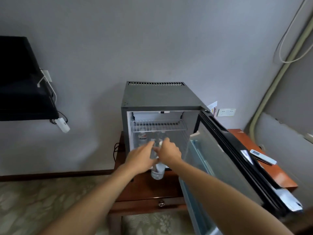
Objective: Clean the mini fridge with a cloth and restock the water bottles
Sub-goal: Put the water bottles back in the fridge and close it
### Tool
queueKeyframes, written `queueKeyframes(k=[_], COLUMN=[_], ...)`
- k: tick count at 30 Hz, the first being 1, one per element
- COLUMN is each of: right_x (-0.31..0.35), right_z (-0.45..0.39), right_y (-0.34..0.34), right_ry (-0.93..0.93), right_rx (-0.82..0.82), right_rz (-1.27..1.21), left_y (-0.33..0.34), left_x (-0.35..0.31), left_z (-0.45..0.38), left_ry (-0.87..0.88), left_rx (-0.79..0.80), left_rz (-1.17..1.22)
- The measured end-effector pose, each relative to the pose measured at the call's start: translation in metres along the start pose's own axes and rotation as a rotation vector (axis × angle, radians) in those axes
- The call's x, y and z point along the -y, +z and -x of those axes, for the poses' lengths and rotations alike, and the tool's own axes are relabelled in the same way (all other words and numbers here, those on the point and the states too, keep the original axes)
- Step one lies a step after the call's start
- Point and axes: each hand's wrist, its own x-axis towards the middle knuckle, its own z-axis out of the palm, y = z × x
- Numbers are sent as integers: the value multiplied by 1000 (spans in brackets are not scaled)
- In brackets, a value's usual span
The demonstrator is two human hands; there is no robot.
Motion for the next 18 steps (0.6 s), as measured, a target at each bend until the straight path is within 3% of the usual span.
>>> queueKeyframes(k=[6,9,13,18], right_x=[-42,-54,-72,-99], right_z=[-100,-165,-234,-293], right_y=[63,79,85,104], right_ry=[267,360,356,345], right_rx=[-145,-218,-191,-146], right_rz=[-200,-180,-1,-129], left_y=[48,75,102,111], left_x=[52,70,83,90], left_z=[-55,-91,-139,-194], left_ry=[136,215,255,286], left_rx=[51,38,99,143], left_rz=[-2,-72,-119,-102])
